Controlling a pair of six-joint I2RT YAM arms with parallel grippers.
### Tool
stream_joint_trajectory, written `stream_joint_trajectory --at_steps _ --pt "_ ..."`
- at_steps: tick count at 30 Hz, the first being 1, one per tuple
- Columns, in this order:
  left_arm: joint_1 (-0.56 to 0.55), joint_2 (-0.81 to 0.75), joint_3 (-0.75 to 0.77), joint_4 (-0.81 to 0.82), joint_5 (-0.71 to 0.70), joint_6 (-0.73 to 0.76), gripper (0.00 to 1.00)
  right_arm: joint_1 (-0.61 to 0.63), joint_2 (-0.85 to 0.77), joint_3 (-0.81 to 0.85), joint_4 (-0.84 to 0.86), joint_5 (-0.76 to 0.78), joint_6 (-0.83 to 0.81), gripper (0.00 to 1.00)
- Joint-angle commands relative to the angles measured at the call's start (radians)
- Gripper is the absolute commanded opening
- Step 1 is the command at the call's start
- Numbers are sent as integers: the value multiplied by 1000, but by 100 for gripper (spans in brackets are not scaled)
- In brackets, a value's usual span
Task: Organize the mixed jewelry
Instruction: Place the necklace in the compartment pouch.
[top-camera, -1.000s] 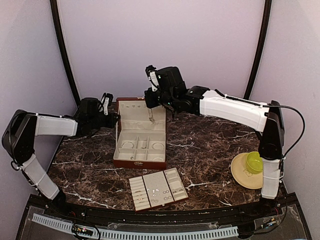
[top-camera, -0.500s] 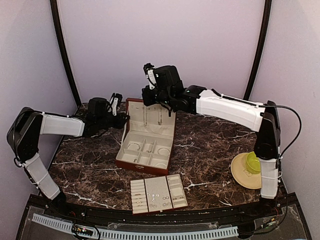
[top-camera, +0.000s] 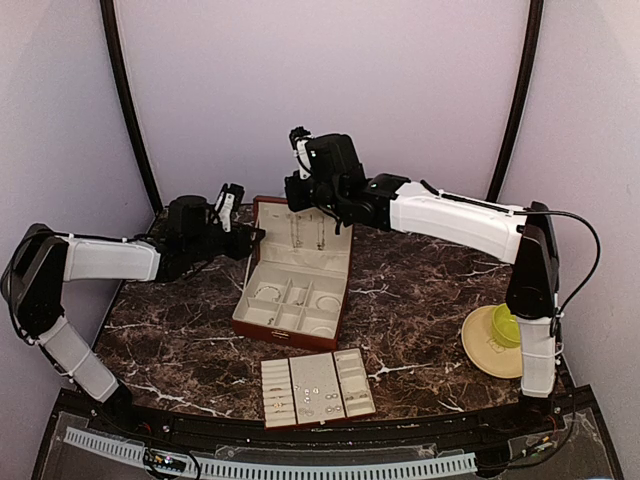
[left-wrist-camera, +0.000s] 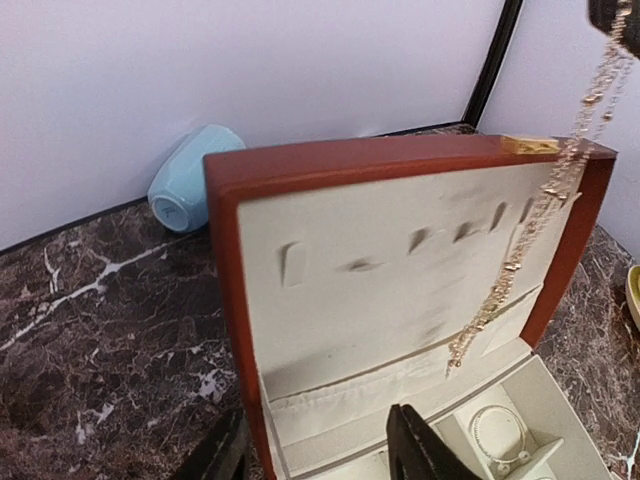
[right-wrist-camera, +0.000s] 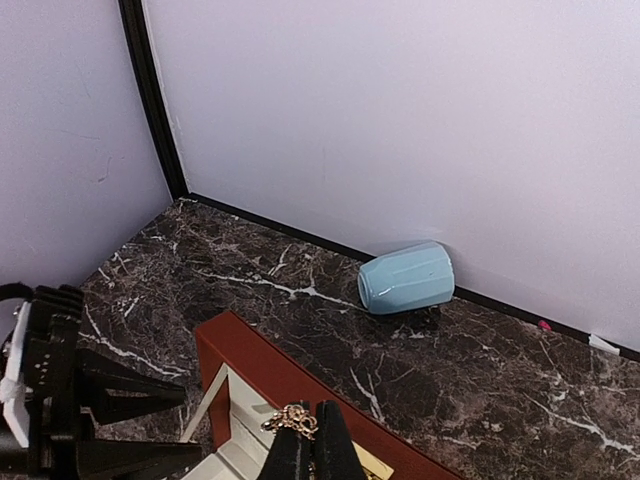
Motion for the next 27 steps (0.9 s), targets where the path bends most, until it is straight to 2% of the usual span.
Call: stream_joint_trajectory --at_steps 1,8,27 --pt "-27 -55 -50 97 49 124 50 -5 -12 -22 50 37 -9 0" --pt "-29 -1 -11 95 70 138 44 -4 -15 -47 60 67 -10 0" --pt "-36 -16 -93 128 38 -20 44 1 -33 -27 82 145 -37 0"
